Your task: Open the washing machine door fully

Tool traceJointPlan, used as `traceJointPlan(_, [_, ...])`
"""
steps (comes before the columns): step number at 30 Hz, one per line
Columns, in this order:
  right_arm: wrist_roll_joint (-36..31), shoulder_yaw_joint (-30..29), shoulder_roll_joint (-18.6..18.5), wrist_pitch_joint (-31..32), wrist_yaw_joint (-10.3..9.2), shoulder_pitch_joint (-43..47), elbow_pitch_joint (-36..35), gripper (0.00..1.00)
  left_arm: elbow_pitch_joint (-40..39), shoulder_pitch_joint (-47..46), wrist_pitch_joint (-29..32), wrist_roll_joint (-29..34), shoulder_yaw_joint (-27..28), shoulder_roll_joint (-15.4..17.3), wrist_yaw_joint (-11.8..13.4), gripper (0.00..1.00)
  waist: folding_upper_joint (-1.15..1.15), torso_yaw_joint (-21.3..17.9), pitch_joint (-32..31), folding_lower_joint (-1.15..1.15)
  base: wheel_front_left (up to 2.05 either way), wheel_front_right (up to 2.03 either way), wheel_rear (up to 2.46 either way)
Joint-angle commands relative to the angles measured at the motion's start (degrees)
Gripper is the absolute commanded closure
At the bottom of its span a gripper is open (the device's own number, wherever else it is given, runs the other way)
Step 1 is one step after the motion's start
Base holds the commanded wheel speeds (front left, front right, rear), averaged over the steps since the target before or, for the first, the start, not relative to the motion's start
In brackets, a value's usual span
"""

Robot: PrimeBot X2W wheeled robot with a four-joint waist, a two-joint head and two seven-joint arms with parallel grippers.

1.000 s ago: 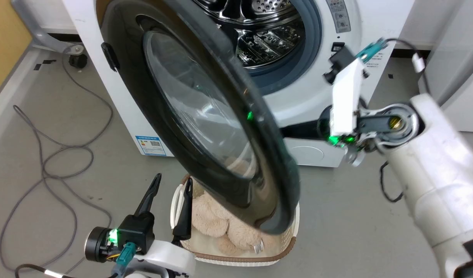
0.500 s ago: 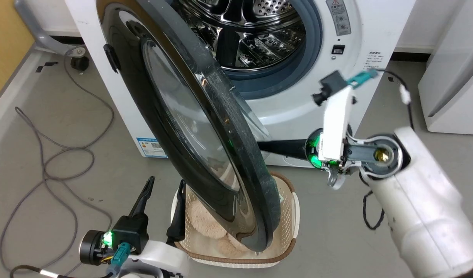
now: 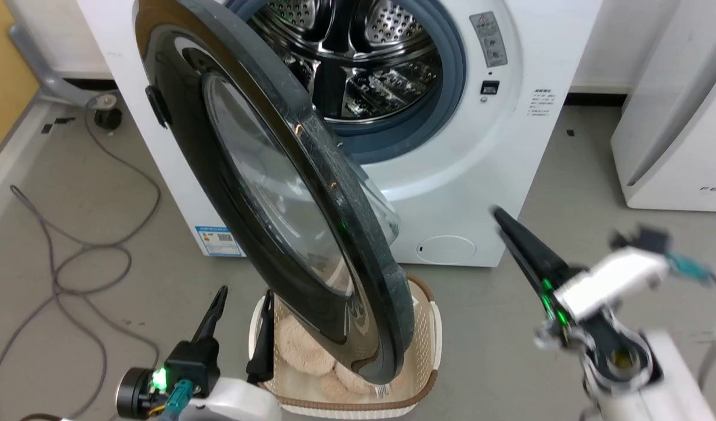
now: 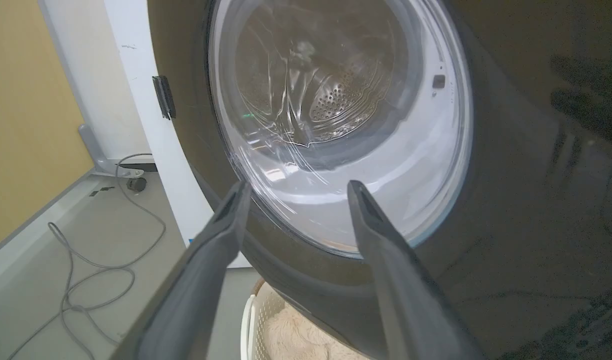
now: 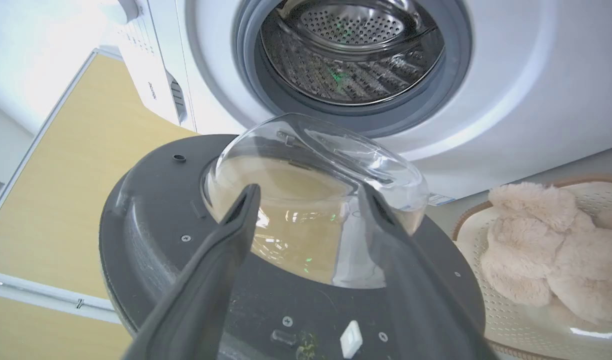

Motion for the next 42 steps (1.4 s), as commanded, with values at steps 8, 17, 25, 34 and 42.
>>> traceJointPlan(8, [-4.4,-3.6,0.0,-16.0,0.06,13.9,-6.3,0.00,1.1,1.7,-0.3,-0.3,1.2,0.3,-0.2,0.00,0.00,-1.1,-1.7,0.00,0.00,0.00,0.00])
traceJointPlan(17, [-23.3,-6.4,-1.9,-30.9,0.06,21.9,-8.8,0.00,1.5,2.3,-0.3,-0.4,2.1,0.2,-0.3,0.00,0.00,-2.3,-2.5,0.00,0.00,0.00,0.00])
traceJointPlan(25, [-55.7,-15.3,1.5,-33.1,0.06,23.7,-14.7,0.00,1.2,2.0,-0.3,-0.2,2.8,0.2,-0.3,0.00,0.00,-2.8,-2.1,0.00,0.00,0.00,0.00])
traceJointPlan(34, [-74.1,-12.9,2.7,-28.5,0.06,25.7,-23.7,0.00,1.3,1.6,-0.3,-0.1,3.3,0.2,-0.1,0.00,0.00,-2.5,-2.1,0.00,0.00,0.00,0.00])
traceJointPlan(42, [-76.5,-9.9,2.7,-25.4,0.06,27.7,-20.6,0.00,1.3,1.5,-0.3,0.0,3.1,0.1,-0.1,0.00,0.00,-2.2,-2.2,0.00,0.00,0.00,0.00])
